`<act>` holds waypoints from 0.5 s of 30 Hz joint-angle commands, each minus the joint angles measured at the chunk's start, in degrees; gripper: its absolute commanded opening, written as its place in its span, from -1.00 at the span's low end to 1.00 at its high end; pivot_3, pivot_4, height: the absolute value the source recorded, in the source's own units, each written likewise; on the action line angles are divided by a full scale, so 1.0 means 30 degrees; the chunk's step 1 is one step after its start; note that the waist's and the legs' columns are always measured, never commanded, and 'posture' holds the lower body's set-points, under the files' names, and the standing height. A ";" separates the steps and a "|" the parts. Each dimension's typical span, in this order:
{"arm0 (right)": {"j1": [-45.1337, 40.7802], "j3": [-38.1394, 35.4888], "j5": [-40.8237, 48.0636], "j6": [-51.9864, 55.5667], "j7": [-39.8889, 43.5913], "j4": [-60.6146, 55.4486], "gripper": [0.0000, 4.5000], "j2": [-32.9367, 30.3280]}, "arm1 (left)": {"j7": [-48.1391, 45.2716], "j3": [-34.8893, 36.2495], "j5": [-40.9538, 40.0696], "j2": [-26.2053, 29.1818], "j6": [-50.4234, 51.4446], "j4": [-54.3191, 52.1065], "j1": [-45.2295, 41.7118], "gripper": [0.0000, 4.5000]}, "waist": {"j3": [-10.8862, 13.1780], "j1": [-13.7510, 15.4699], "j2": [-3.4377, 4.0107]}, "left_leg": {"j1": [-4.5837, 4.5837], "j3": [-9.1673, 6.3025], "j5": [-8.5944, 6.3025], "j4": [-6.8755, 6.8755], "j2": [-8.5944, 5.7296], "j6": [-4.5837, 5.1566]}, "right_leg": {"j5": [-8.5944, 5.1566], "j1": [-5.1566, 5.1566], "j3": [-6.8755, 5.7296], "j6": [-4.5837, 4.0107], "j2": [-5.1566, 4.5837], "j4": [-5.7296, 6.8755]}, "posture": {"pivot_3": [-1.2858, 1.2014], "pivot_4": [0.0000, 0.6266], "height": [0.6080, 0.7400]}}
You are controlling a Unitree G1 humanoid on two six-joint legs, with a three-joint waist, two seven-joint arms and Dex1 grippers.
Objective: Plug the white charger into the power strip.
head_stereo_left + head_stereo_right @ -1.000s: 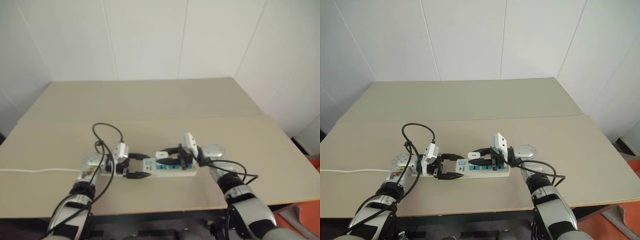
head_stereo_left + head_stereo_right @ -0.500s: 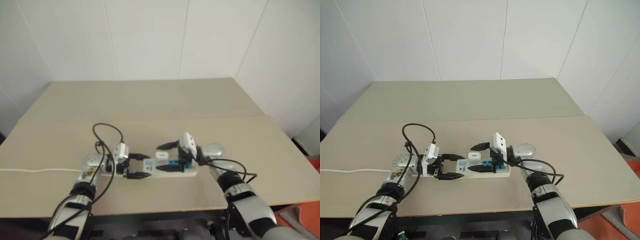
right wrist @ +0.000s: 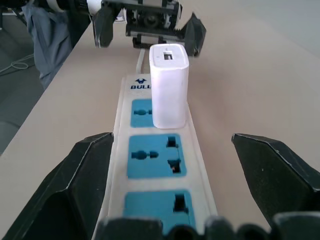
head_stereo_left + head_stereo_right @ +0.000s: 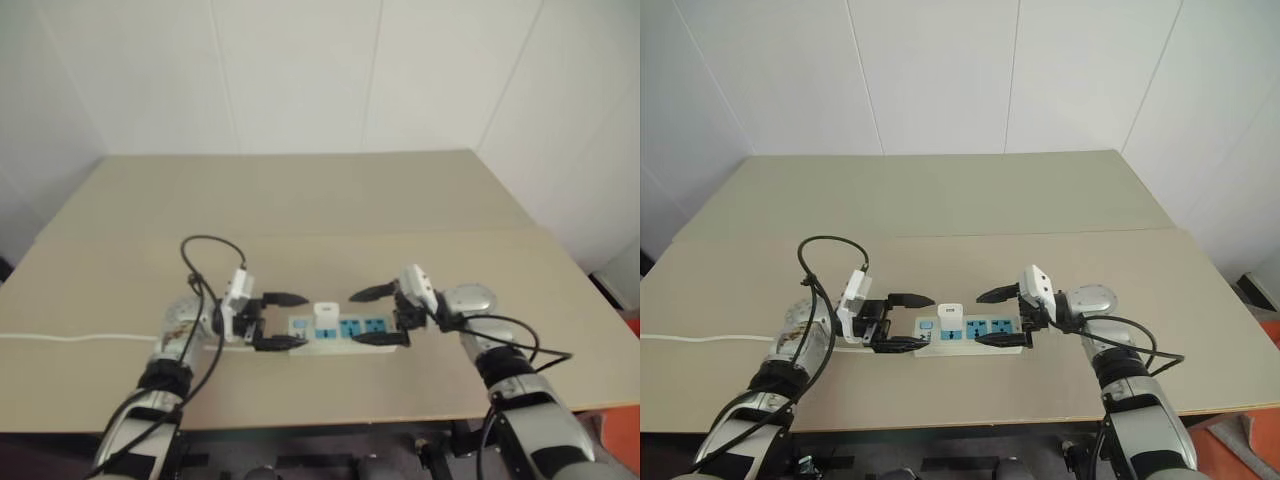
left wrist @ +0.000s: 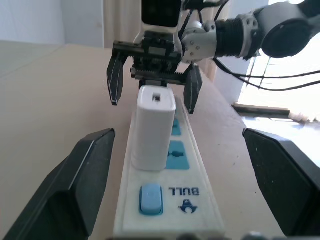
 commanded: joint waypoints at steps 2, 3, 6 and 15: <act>-0.0107 -0.1994 0.2217 0.1402 0.1040 -0.3848 1.00 -0.2284 | -0.0147 0.0901 -0.2623 0.2245 0.3708 -0.3712 0.0549 0.99 | 0.0054 -0.0067 0.0023 | -0.0184 0.0010 0.0005 0.0032 -0.0002 -0.0005 | 0.0005 -0.0210 0.0020 -0.0005 -0.0001 0.0068 | 0.03 -0.52 1.00; -0.0058 -0.2153 0.2079 0.1395 0.1138 -0.4418 1.00 -0.3225 | -0.0147 0.0787 -0.2635 0.3232 0.3538 -0.3919 0.0782 0.99 | 0.0076 -0.0068 0.0030 | -0.0213 0.0007 0.0007 0.0045 -0.0002 -0.0008 | 0.0004 -0.0254 0.0020 -0.0005 0.0000 0.0162 | 0.03 -0.52 1.00; -0.0072 -0.2171 0.1278 0.2253 0.1173 -0.5580 1.00 -0.6167 | -0.0147 0.0141 -0.1906 0.6107 0.2185 -0.3449 0.1351 0.99 | 0.0123 -0.0070 0.0052 | -0.0183 0.0018 0.0007 0.0038 -0.0007 -0.0008 | -0.0005 -0.0241 0.0019 -0.0015 -0.0001 0.0106 | 0.03 -0.52 1.00; 0.1780 -0.1930 -0.0202 0.2138 0.1277 -0.6125 1.00 -1.1322 | -0.0147 -0.1089 -0.1758 1.0069 0.3002 -0.1790 0.2061 0.99 | 0.0271 0.0144 0.0089 | -0.0209 0.0067 0.0006 0.0019 -0.0004 -0.0006 | -0.0019 -0.0243 0.0017 -0.0012 -0.0005 0.0033 | 0.03 -0.52 1.00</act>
